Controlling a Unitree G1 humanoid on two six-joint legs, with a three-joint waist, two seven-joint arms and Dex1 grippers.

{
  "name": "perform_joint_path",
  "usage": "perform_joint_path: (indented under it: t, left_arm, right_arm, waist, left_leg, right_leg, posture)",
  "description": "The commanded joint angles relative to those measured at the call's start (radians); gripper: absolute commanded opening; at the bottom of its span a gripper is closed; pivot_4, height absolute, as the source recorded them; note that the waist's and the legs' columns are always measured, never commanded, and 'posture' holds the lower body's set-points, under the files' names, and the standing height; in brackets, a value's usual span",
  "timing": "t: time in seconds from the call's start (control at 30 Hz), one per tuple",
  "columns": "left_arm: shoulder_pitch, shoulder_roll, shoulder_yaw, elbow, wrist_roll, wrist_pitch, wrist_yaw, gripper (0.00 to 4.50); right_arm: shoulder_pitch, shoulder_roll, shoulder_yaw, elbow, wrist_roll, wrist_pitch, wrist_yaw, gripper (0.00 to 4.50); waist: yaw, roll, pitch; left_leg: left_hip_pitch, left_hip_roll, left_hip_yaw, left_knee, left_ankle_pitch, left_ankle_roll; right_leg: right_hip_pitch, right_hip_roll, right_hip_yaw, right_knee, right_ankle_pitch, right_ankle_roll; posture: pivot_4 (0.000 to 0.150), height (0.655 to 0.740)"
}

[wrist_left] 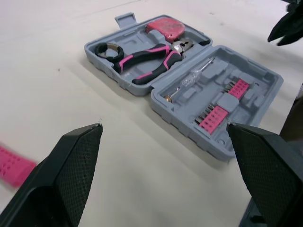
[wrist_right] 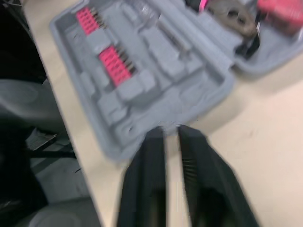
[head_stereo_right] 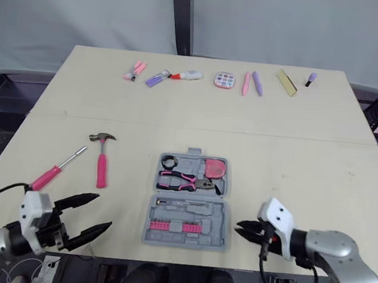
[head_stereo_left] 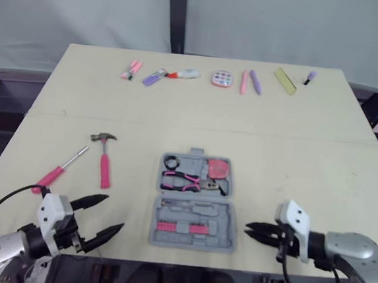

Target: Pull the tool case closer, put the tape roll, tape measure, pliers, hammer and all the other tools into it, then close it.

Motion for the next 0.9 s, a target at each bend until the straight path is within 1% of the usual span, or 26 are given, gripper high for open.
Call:
perform_joint_path:
  t: [0.03,0.07,0.13,0.17,0.23,0.33,0.7,0.83,0.9]
  left_arm:
    - [0.024,-0.015,0.012,0.000,-0.004,-0.039,-0.017,4.50]
    - [0.031,-0.020,0.010,0.003,0.002,-0.050,-0.018,4.50]
    - [0.041,-0.036,0.008,0.012,0.018,-0.079,-0.011,4.50]
    - [0.047,-0.047,0.009,0.016,0.027,-0.096,-0.005,4.50]
    - [0.063,-0.060,0.006,0.026,0.041,-0.120,-0.004,4.50]
    - [0.063,-0.063,0.003,0.033,0.049,-0.133,-0.002,4.50]
    - [0.028,-0.056,-0.017,0.013,0.051,-0.120,0.017,4.50]
    - [0.009,-0.105,-0.003,-0.058,-0.016,-0.036,0.128,4.50]
    - [0.039,-0.137,-0.012,-0.115,-0.026,-0.010,0.172,4.50]
  right_arm:
    - [0.024,-0.002,-0.035,-0.023,0.024,-0.045,0.014,2.85]
    - [0.030,0.000,-0.034,-0.017,0.020,-0.055,0.012,3.26]
    - [0.041,0.007,-0.032,-0.007,0.013,-0.075,0.005,4.22]
    - [0.049,0.013,-0.032,-0.003,0.009,-0.087,-0.002,4.44]
    - [0.080,0.024,-0.031,0.009,-0.025,-0.140,-0.019,4.44]
    - [0.109,0.033,-0.033,0.019,-0.028,-0.180,-0.018,4.44]
    - [0.127,0.053,-0.035,0.038,-0.025,-0.240,-0.033,4.44]
    - [0.130,0.104,-0.079,0.075,-0.006,-0.366,-0.020,4.44]
    - [0.155,0.120,-0.106,0.096,-0.007,-0.432,-0.006,4.44]
  waist:
    - [0.001,0.000,0.000]
    - [0.002,0.000,0.000]
    - [0.003,0.000,0.000]
    - [0.004,-0.001,0.000]
    - [0.006,-0.001,0.000]
    - [0.013,-0.001,0.001]
    - [0.022,-0.001,0.001]
    - [0.022,-0.001,0.001]
    - [0.022,-0.001,0.001]
  left_leg:
    - [0.000,0.000,0.000,0.000,0.000,0.000]
    - [0.000,0.000,0.000,0.000,0.000,0.000]
    - [0.000,0.000,0.000,0.000,0.000,0.000]
    - [0.000,0.000,0.000,0.000,0.000,0.000]
    - [0.000,0.000,0.000,0.000,0.000,0.000]
    - [0.000,0.000,0.000,0.000,0.000,0.000]
    - [0.000,0.000,0.000,0.002,0.000,0.000]
    - [0.000,0.000,0.000,0.002,0.000,0.000]
    - [0.000,0.000,0.000,0.002,0.000,0.000]
  right_leg:
    - [0.000,0.000,0.000,0.000,0.000,0.000]
    - [0.000,0.000,0.000,0.000,0.000,0.000]
    - [0.000,0.000,0.000,-0.001,0.000,0.000]
    - [0.000,0.000,0.000,-0.001,0.000,0.000]
    - [0.000,0.000,0.000,-0.001,0.000,0.000]
    - [0.000,0.000,0.000,0.000,0.000,0.000]
    - [0.000,0.000,0.000,0.000,0.000,0.001]
    - [0.000,0.001,0.000,0.001,0.000,0.001]
    - [0.001,0.001,0.000,0.002,0.001,0.001]
  posture:
    - [0.150,0.7400]
    - [0.150,0.7400]
    - [0.150,0.7400]
    - [0.150,0.7400]
    - [0.150,0.7400]
    - [0.150,0.7400]
    - [0.150,0.7400]
    - [0.150,0.7400]
    - [0.150,0.7400]
